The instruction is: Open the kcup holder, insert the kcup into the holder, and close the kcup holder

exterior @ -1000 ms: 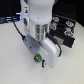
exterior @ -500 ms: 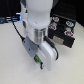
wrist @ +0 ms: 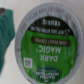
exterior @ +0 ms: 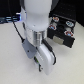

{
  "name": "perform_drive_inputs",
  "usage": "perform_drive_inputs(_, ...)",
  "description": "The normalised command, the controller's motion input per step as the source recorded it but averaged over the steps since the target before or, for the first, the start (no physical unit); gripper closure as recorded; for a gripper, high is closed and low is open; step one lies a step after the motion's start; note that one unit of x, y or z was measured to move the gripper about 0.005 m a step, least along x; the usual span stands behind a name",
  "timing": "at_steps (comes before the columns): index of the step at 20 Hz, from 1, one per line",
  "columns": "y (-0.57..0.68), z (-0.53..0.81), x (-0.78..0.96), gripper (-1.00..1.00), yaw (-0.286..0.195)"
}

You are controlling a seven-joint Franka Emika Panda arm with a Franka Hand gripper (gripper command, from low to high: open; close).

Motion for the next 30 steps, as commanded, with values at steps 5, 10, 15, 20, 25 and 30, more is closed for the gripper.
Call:
perform_drive_inputs(5,0.09,0.08,0.04,1.00,-0.015)
perform_drive_inputs(10,0.31,0.67,0.08,1.00,-0.041)
perform_drive_inputs(15,0.45,0.76,0.01,1.00,-0.014)
perform_drive_inputs(20,0.54,0.62,-0.01,1.00,0.026)
perform_drive_inputs(25,0.52,0.52,-0.09,1.00,0.072)
perform_drive_inputs(30,0.52,0.45,-0.17,1.00,0.084)
